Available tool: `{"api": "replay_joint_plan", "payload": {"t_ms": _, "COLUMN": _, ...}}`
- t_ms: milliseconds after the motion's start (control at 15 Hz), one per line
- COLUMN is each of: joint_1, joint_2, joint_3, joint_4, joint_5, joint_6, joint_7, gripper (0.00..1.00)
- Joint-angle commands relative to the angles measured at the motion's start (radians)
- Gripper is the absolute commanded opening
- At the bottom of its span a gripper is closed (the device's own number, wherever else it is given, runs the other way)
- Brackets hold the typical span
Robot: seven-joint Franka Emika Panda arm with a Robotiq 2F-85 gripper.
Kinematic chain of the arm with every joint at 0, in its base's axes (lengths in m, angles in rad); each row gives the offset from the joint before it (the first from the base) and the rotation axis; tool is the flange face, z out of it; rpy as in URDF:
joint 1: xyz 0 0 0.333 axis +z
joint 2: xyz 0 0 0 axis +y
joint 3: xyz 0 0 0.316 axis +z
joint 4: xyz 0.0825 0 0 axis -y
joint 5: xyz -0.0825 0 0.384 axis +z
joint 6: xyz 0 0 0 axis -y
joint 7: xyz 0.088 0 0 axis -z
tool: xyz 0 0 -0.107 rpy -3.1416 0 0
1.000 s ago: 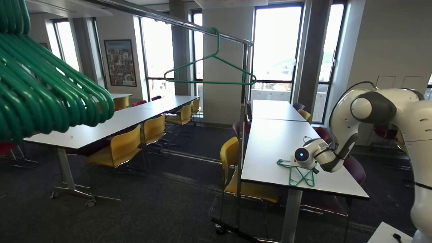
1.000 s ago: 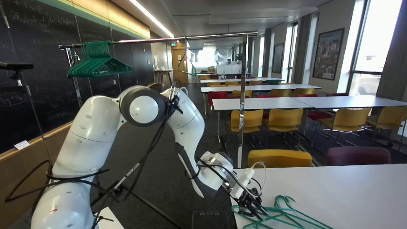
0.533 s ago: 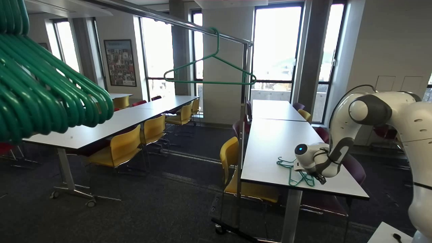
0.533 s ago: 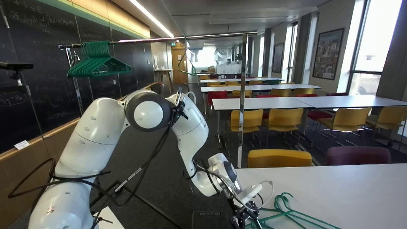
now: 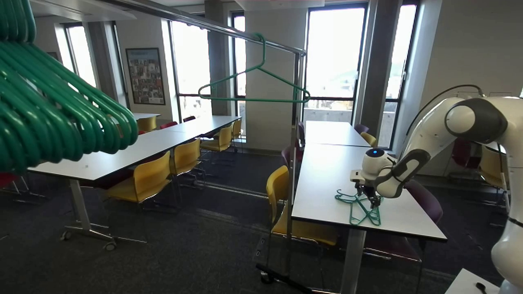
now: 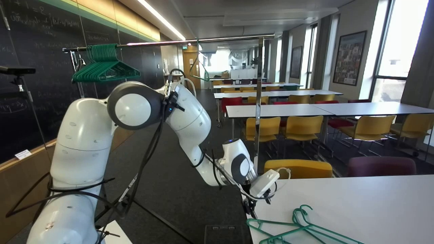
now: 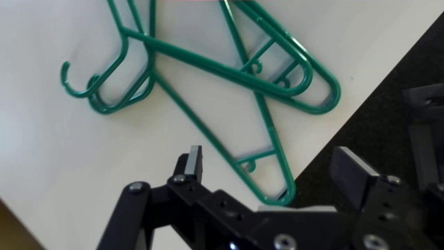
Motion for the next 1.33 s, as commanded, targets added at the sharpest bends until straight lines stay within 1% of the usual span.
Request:
{"api": "replay_joint_plan", "payload": {"t_ms": 0, "joint_1": -0.155, "joint_2": -0.207, "joint_3": 0.21, "joint_4": -0.171, "joint_5": 0.284, "joint_6": 0.07, "joint_7": -0.206, "gripper": 1.0}}
{"api": "replay_joint_plan", "payload": {"t_ms": 67, "joint_1": -0.208, "joint_2": -0.236, "joint_3": 0.295, "joint_4": -0.199, "joint_5": 0.376, "joint_6": 0.085, "joint_7": -0.251, "gripper": 1.0}}
{"api": "replay_joint_plan", "payload": {"t_ms": 200, "joint_1": -0.278, "joint_2": -0.24, "joint_3": 0.448, "joint_4": -0.21, "joint_5": 0.553, "joint_6": 0.101, "joint_7": -0.301, "gripper": 1.0}}
{"api": "replay_joint_plan", "payload": {"t_ms": 333, "joint_1": -0.352, "joint_2": -0.209, "joint_3": 0.608, "joint_4": -0.161, "joint_5": 0.729, "joint_6": 0.067, "joint_7": -0.344, "gripper": 1.0}}
{"api": "replay_joint_plan", "payload": {"t_ms": 400, "joint_1": -0.4, "joint_2": -0.227, "joint_3": 0.689, "joint_4": -0.143, "joint_5": 0.818, "joint_6": 0.011, "joint_7": -0.365, "gripper": 1.0}}
{"api": "replay_joint_plan", "payload": {"t_ms": 467, "joint_1": -0.444, "joint_2": -0.241, "joint_3": 0.759, "joint_4": -0.132, "joint_5": 0.907, "joint_6": -0.016, "joint_7": -0.394, "gripper": 1.0}}
{"api": "replay_joint_plan", "payload": {"t_ms": 600, "joint_1": -0.447, "joint_2": -0.321, "joint_3": 0.777, "joint_4": -0.128, "joint_5": 1.072, "joint_6": -0.123, "joint_7": -0.444, "gripper": 1.0}}
{"api": "replay_joint_plan", "payload": {"t_ms": 667, "joint_1": -0.448, "joint_2": -0.362, "joint_3": 0.771, "joint_4": -0.125, "joint_5": 1.091, "joint_6": -0.188, "joint_7": -0.419, "gripper": 1.0}}
{"api": "replay_joint_plan", "payload": {"t_ms": 733, "joint_1": -0.443, "joint_2": -0.406, "joint_3": 0.75, "joint_4": -0.13, "joint_5": 1.079, "joint_6": -0.242, "joint_7": -0.384, "gripper": 1.0}}
{"api": "replay_joint_plan", "payload": {"t_ms": 800, "joint_1": -0.258, "joint_2": -0.451, "joint_3": 0.555, "joint_4": -0.129, "joint_5": 1.084, "joint_6": -0.299, "joint_7": -0.373, "gripper": 1.0}}
{"api": "replay_joint_plan", "payload": {"t_ms": 867, "joint_1": -0.225, "joint_2": -0.473, "joint_3": 0.508, "joint_4": -0.124, "joint_5": 1.057, "joint_6": -0.359, "joint_7": -0.353, "gripper": 1.0}}
{"api": "replay_joint_plan", "payload": {"t_ms": 1000, "joint_1": -0.082, "joint_2": -0.508, "joint_3": 0.346, "joint_4": -0.117, "joint_5": 0.995, "joint_6": -0.466, "joint_7": -0.316, "gripper": 1.0}}
{"api": "replay_joint_plan", "payload": {"t_ms": 1133, "joint_1": 0.063, "joint_2": -0.529, "joint_3": 0.196, "joint_4": -0.103, "joint_5": 0.96, "joint_6": -0.571, "joint_7": -0.308, "gripper": 1.0}}
{"api": "replay_joint_plan", "payload": {"t_ms": 1267, "joint_1": 0.161, "joint_2": -0.546, "joint_3": 0.108, "joint_4": -0.095, "joint_5": 0.946, "joint_6": -0.66, "joint_7": -0.331, "gripper": 1.0}}
